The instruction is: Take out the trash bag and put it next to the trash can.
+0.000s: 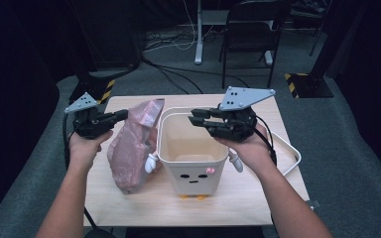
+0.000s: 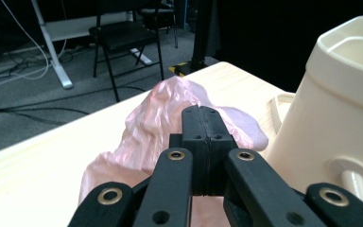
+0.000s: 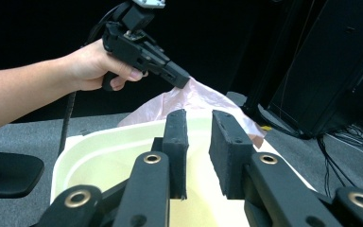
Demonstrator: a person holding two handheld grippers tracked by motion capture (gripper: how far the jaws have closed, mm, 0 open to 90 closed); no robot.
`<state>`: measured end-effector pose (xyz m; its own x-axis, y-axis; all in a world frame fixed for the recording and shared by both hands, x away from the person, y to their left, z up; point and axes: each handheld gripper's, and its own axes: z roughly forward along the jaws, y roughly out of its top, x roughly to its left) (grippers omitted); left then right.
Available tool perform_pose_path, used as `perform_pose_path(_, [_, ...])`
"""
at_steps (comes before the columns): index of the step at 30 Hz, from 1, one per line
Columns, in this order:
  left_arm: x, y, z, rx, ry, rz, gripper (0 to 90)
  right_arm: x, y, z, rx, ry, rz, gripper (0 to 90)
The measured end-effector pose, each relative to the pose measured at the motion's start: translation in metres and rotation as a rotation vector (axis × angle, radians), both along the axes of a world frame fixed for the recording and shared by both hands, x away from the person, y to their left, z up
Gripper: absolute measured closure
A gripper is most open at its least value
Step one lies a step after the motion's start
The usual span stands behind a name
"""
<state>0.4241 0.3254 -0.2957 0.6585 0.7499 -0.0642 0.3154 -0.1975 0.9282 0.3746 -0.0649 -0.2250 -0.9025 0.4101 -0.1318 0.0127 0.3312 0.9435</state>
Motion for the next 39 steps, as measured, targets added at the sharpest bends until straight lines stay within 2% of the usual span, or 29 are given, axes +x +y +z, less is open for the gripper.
perform_pose_path(7, [0.0,0.001,-0.022,-0.021,0.019,0.011,90.0,-0.004,-0.016,-0.005,0.012,0.0,-0.03,75.3])
perform_pose_path(13, [0.0,0.001,-0.038,-0.009,0.031,0.019,90.0,-0.011,-0.035,-0.008,0.031,-0.011,-0.066,75.1])
perform_pose_path(24, [0.0,0.009,-0.067,-0.042,0.068,0.037,90.0,-0.02,-0.059,-0.019,0.06,-0.006,-0.111,74.7])
perform_pose_path(28, [0.0,0.011,-0.073,-0.049,0.068,0.035,90.0,-0.019,-0.066,-0.025,0.068,0.007,-0.128,74.0])
perform_pose_path(33, [0.0,0.013,-0.078,-0.052,0.059,0.033,90.0,-0.019,-0.074,-0.03,0.069,0.001,-0.155,73.8])
perform_pose_path(39, [-0.001,0.011,-0.081,-0.033,0.04,0.037,87.8,-0.021,-0.084,-0.039,0.068,-0.001,-0.194,72.1])
